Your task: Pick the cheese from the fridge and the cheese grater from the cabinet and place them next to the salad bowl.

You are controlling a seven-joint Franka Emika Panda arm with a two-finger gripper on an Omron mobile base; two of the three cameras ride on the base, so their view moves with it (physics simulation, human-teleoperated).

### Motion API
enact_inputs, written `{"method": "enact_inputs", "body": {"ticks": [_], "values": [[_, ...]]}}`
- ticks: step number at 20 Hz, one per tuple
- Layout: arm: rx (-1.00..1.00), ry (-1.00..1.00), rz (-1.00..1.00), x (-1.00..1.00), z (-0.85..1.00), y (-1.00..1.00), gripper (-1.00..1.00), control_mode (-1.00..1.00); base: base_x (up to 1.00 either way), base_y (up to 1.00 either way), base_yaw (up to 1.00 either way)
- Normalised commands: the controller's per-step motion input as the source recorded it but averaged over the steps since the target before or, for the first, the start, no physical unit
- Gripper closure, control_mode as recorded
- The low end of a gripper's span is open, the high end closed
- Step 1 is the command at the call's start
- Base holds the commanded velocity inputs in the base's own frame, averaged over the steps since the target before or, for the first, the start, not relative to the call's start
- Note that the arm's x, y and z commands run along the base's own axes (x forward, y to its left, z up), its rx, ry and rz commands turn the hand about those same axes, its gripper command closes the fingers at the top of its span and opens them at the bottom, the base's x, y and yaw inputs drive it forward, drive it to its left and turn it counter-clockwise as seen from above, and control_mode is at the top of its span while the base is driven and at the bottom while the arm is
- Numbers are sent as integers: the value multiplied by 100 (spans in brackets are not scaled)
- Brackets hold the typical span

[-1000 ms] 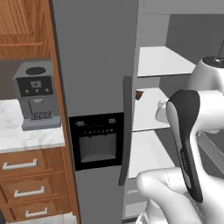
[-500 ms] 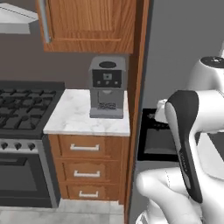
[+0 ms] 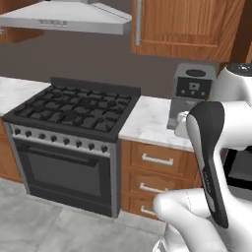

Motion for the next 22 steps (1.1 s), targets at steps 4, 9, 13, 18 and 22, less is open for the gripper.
{"method": "enact_inputs", "body": {"ticks": [4,9,13,18,22], "values": [[0,0,0,0,0,0,100,100,0,77,52],[0,0,0,0,0,0,100,100,21,78,64],[0,0,0,0,0,0,100,100,32,27,75],[0,0,0,0,0,0,100,100,26,33,75],[0,0,0,0,0,0,100,100,31,40,72]]}}
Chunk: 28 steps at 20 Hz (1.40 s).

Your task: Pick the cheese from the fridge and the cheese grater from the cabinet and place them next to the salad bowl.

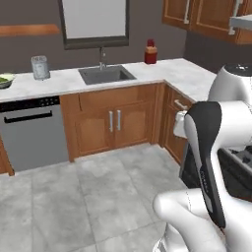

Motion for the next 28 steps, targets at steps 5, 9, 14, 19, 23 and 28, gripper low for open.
{"method": "enact_inputs", "body": {"ticks": [5,9,14,19,23,28], "values": [[0,0,0,0,0,0,100,100,55,64,52],[0,0,0,0,0,0,100,100,80,69,38],[0,0,0,0,0,0,100,100,100,39,16],[0,0,0,0,0,0,100,100,100,37,2],[0,0,0,0,0,0,100,100,100,39,0],[0,0,0,0,0,0,100,100,100,50,0]]}}
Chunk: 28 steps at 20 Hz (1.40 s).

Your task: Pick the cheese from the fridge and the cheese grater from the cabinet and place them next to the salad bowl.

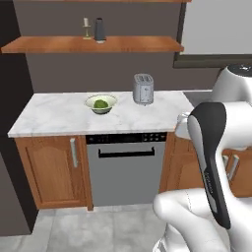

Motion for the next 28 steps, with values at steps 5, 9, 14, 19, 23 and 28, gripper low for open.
{"method": "enact_inputs", "body": {"ticks": [5,9,14,19,23,28], "values": [[0,0,0,0,0,0,100,100,99,54,0],[0,0,0,0,0,0,100,100,81,52,-1],[0,0,0,0,0,0,100,100,64,73,-14],[0,0,0,0,0,0,100,100,55,90,-25],[0,0,0,0,0,0,100,100,53,51,-18],[0,0,0,0,0,0,100,100,46,-2,0]]}}
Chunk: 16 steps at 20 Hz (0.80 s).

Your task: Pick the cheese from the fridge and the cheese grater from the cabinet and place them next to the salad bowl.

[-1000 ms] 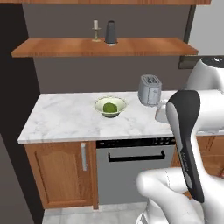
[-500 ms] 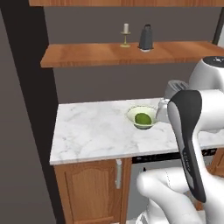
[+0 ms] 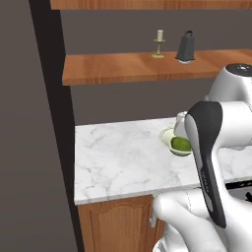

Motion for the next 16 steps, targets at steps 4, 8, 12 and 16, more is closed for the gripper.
{"method": "enact_inputs", "body": {"ticks": [4,8,12,16], "values": [[0,0,0,0,0,0,100,100,14,-2,0],[0,0,0,0,0,0,100,100,18,0,1],[0,0,0,0,0,0,100,100,23,4,1],[0,0,0,0,0,0,100,100,21,11,0]]}}
